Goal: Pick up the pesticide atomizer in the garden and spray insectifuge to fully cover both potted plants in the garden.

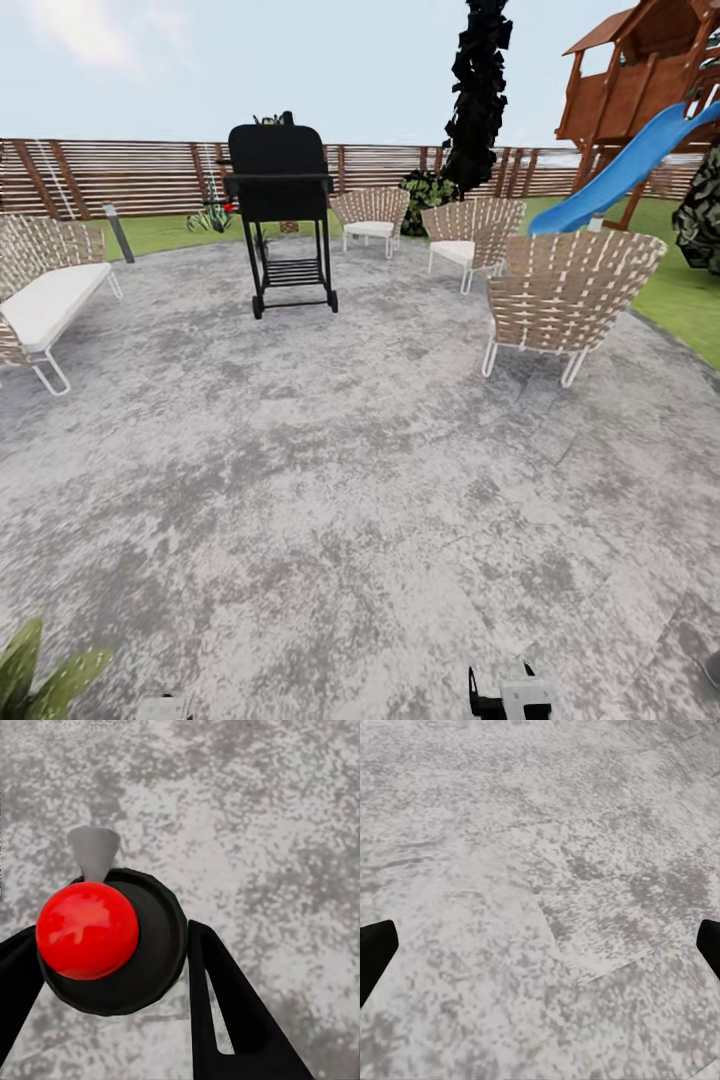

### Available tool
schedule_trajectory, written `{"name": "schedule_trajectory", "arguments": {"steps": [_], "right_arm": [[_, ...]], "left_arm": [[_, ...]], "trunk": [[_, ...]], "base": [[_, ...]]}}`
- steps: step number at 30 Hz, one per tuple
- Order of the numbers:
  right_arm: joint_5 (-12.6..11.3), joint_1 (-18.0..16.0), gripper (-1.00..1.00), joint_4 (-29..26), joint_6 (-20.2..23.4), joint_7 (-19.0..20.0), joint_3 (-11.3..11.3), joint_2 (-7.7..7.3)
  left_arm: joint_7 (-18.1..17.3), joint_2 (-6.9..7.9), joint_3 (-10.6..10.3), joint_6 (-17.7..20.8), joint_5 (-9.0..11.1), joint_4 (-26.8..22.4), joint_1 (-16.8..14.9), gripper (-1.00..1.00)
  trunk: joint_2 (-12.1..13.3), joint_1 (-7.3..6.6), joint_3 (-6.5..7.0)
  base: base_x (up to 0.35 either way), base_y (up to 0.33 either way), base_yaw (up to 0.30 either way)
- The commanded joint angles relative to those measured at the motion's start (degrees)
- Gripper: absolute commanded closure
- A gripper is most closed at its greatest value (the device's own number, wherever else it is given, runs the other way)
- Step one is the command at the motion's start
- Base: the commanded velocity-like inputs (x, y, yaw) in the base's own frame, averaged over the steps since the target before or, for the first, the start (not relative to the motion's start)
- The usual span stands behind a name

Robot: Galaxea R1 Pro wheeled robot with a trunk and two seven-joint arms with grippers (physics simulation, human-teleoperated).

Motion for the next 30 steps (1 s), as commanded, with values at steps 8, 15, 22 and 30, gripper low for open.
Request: {"name": "schedule_trajectory", "arguments": {"steps": [8, 15, 22, 30], "right_arm": [[0.61, -0.03, -1.00, 0.03, -0.05, -0.43, -0.25, 0.01], [0.61, -0.03, -1.00, 0.03, -0.05, -0.43, -0.25, 0.01], [0.62, -0.01, -1.00, 0.03, -0.05, -0.43, -0.25, 0.02], [0.61, -0.03, -1.00, 0.03, -0.05, -0.43, -0.25, 0.01]], "left_arm": [[-0.58, 0.00, 0.33, -0.09, 0.30, 0.06, -0.04, 1.00], [-0.59, 0.00, 0.33, -0.08, 0.30, 0.06, -0.04, 1.00], [-0.59, 0.00, 0.33, -0.06, 0.30, 0.06, -0.04, 1.00], [-0.57, 0.00, 0.33, -0.06, 0.30, 0.07, -0.04, 1.00]], "trunk": [[-0.01, 0.03, 0.63], [-0.01, 0.03, 1.21], [-0.01, 0.03, 1.77], [-0.01, 0.03, 2.34]], "base": [[0.340, 0.000, 0.077], [0.340, 0.000, 0.096], [0.340, 0.000, 0.145], [0.340, 0.000, 0.178]]}}
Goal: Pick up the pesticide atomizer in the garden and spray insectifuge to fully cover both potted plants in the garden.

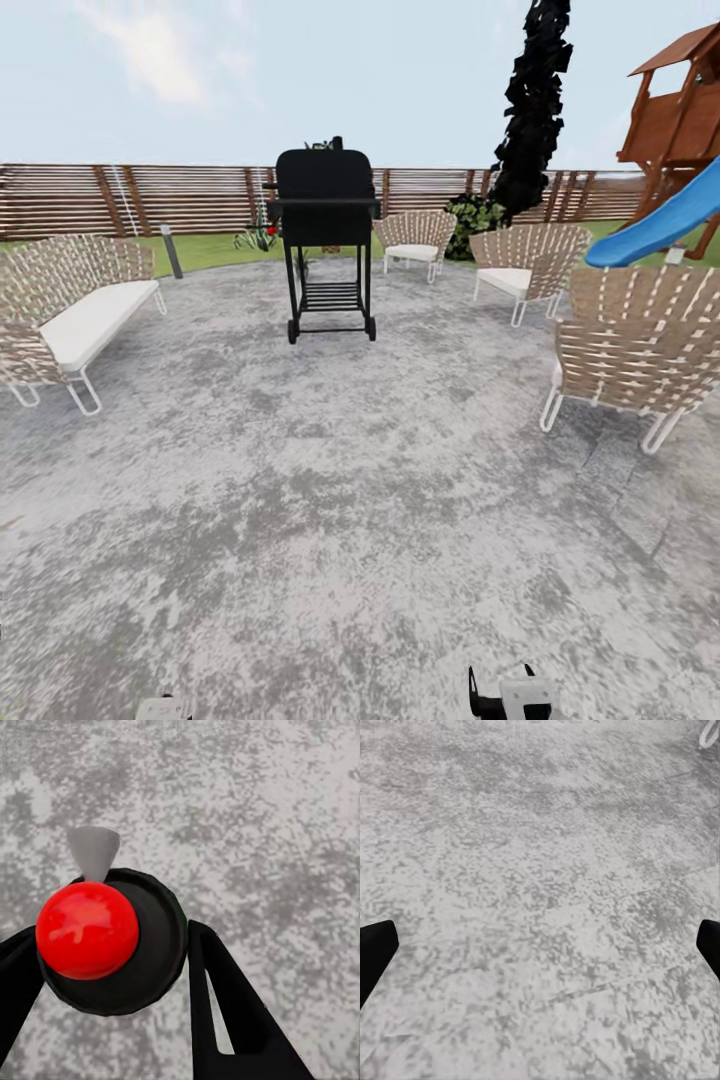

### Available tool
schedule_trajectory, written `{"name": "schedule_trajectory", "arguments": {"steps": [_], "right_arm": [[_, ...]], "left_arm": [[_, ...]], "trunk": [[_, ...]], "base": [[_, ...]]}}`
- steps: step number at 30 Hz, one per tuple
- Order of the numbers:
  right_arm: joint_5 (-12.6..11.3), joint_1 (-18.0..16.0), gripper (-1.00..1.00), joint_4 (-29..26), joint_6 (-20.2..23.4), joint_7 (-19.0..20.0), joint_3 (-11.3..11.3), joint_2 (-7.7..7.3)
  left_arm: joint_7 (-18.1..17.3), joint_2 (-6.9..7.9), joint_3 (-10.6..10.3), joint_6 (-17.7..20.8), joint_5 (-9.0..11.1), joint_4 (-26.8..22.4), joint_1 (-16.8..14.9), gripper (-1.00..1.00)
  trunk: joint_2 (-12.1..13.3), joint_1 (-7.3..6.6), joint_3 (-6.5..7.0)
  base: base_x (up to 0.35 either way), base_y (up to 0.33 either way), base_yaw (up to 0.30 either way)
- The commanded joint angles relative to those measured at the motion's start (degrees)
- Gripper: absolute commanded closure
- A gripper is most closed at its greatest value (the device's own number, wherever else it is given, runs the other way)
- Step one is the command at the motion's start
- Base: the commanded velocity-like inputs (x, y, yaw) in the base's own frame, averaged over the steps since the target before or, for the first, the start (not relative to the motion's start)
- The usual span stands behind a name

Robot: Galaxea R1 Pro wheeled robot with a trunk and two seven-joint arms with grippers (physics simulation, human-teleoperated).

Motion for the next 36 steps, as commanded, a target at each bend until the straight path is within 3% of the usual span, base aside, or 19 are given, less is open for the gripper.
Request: {"name": "schedule_trajectory", "arguments": {"steps": [1, 19, 36], "right_arm": [[0.61, -0.02, -1.00, 0.02, -0.05, -0.43, -0.25, 0.01], [0.61, -0.02, -1.00, 0.02, -0.09, -0.43, -0.25, 0.14], [0.61, -0.01, -1.00, -0.07, -0.14, -0.43, -0.32, 0.01]], "left_arm": [[-0.59, 0.00, 0.33, -0.07, 0.31, 0.07, -0.05, 1.00], [-0.56, 0.00, 0.33, -0.07, 0.31, 0.06, -0.05, 1.00], [-0.60, 0.08, 0.33, -0.08, 0.31, 0.09, -0.05, 1.00]], "trunk": [[-0.02, 0.03, 0.02], [-0.02, 0.03, 0.79], [-0.02, 0.03, 0.82]], "base": [[0.340, 0.000, 0.188], [0.340, 0.000, 0.231], [0.291, 0.000, 0.014]]}}
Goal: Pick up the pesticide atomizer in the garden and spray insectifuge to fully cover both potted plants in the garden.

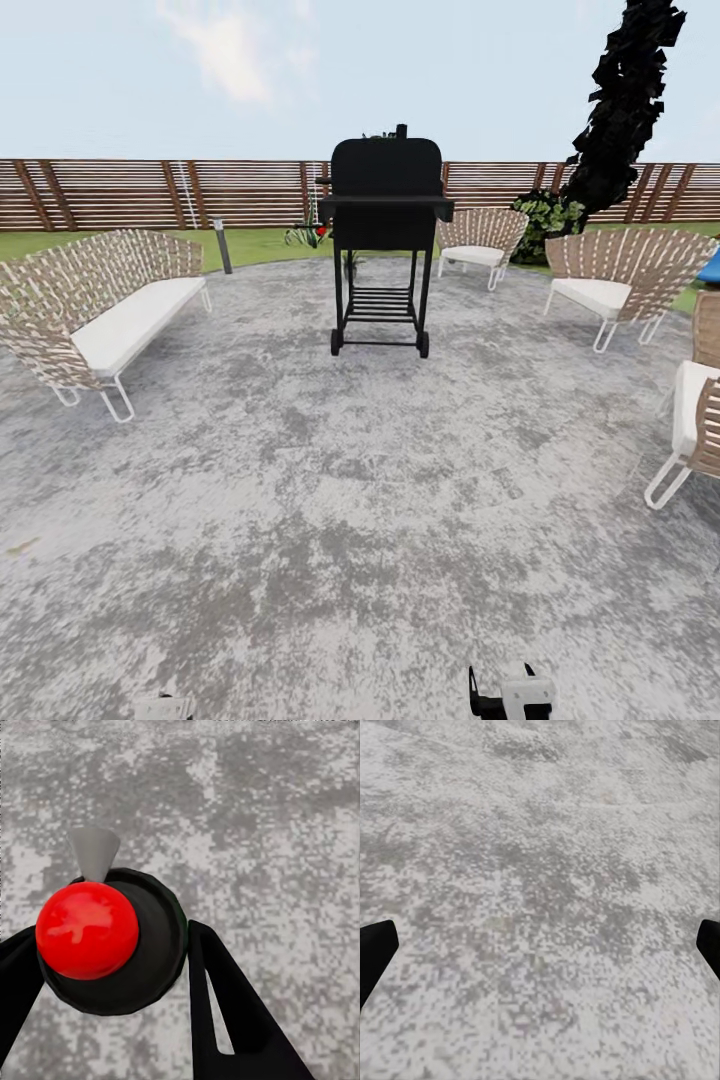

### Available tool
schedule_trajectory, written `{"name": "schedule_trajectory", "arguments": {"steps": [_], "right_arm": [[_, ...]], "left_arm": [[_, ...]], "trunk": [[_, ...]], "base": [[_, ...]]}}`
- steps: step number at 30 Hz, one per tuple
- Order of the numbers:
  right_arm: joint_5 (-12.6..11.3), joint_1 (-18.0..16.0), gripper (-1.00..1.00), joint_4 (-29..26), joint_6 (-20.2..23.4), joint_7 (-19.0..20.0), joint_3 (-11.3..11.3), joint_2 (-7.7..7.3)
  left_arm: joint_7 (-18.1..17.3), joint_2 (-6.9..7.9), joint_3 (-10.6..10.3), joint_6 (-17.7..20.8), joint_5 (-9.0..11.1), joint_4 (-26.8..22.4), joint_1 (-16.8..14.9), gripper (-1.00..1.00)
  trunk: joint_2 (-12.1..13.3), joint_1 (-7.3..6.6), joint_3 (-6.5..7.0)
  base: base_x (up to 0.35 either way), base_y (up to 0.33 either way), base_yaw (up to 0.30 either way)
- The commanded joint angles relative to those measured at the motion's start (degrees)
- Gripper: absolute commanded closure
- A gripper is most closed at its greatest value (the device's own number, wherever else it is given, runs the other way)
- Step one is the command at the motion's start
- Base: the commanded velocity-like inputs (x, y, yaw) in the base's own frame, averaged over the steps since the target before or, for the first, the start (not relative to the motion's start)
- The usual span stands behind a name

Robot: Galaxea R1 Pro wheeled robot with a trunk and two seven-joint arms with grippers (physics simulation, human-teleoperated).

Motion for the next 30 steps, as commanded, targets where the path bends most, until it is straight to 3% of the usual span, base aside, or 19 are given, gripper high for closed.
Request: {"name": "schedule_trajectory", "arguments": {"steps": [1, 8, 20, 30], "right_arm": [[0.61, -0.04, -1.00, 0.03, -0.05, -0.43, -0.26, 0.00], [0.61, -0.03, -1.00, 0.03, -0.05, -0.43, -0.22, 0.02], [0.61, -0.04, -1.00, 0.03, -0.05, -0.43, -0.22, 0.02], [0.61, -0.01, -1.00, 0.03, -0.05, -0.43, -0.18, 0.02]], "left_arm": [[-0.59, 0.01, 0.31, -0.07, 0.30, 0.04, -0.03, 1.00], [-0.61, 0.02, 0.31, -0.01, 0.30, 0.03, -0.03, 1.00], [-0.61, 0.02, 0.31, -0.04, 0.30, 0.03, -0.03, 1.00], [-0.61, 0.02, 0.31, -0.01, 0.30, 0.03, -0.03, 1.00]], "trunk": [[-0.02, -0.01, -0.05], [-0.02, -0.01, -0.05], [-0.02, -0.01, -0.02], [-0.02, -0.01, 0.79]], "base": [[0.019, 0.000, 0.000], [0.091, 0.023, 0.000], [0.279, 0.174, 0.000], [0.317, 0.112, 0.000]]}}
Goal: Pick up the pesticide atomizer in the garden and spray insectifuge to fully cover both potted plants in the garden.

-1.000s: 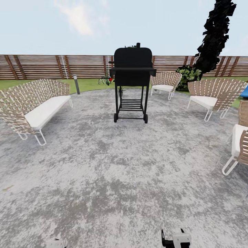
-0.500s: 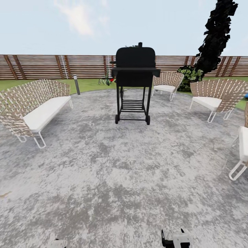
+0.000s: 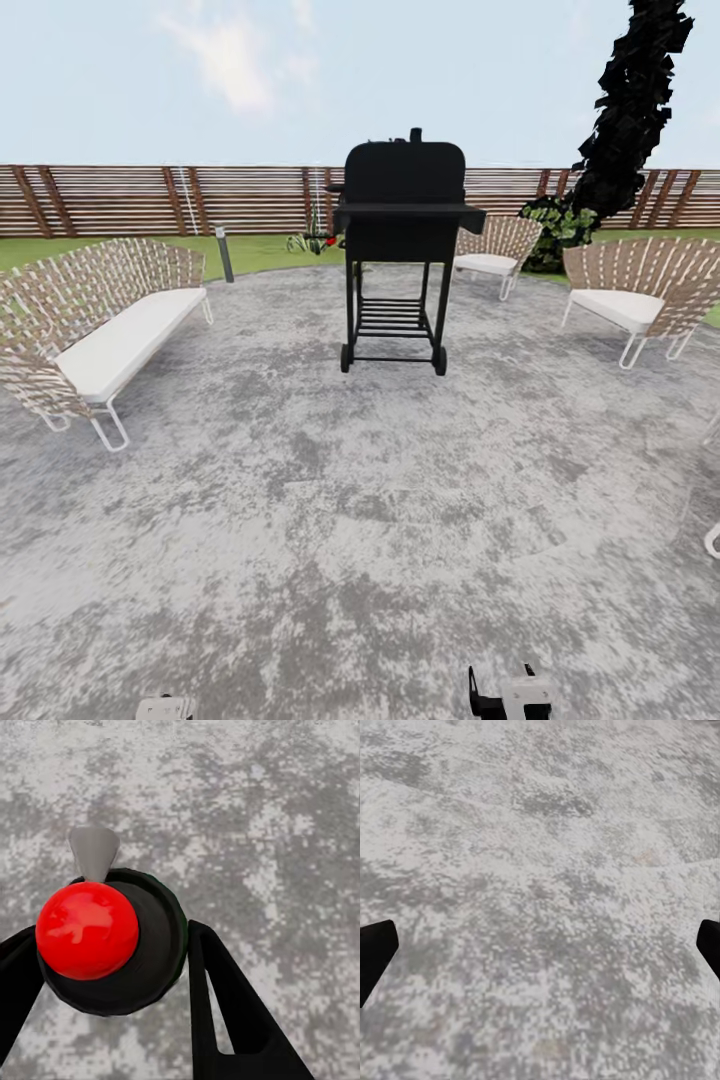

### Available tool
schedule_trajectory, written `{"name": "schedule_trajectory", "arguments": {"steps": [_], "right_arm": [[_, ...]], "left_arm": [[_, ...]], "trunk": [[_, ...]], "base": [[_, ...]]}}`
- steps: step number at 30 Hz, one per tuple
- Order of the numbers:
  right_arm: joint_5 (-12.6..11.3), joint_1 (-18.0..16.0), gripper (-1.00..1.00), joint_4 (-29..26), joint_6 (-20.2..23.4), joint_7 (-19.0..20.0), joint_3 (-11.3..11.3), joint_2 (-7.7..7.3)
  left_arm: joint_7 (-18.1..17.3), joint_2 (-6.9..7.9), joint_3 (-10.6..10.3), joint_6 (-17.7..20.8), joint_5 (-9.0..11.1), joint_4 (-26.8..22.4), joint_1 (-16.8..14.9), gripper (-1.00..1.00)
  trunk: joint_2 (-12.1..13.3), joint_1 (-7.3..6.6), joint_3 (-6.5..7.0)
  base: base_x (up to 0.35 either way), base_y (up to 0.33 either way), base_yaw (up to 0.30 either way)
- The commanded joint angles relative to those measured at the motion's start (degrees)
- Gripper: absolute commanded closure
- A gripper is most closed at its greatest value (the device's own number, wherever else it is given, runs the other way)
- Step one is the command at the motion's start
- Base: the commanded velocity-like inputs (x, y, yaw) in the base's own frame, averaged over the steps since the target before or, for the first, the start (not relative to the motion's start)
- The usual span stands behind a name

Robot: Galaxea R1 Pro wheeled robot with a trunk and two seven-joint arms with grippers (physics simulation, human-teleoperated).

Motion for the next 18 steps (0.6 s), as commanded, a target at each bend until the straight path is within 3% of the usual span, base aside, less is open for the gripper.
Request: {"name": "schedule_trajectory", "arguments": {"steps": [1, 18], "right_arm": [[0.61, -0.03, -1.00, 0.03, -0.06, -0.43, -0.25, 0.01], [0.61, -0.04, -1.00, 0.03, -0.06, -0.43, -0.25, 0.01]], "left_arm": [[-0.57, 0.00, 0.33, -0.06, 0.31, 0.06, -0.03, 1.00], [-0.57, 0.00, 0.33, -0.13, 0.31, 0.06, -0.03, 1.00]], "trunk": [[-0.02, 0.03, 0.04], [-0.02, 0.03, 0.74]], "base": [[0.335, 0.072, 0.000], [0.338, 0.009, 0.000]]}}
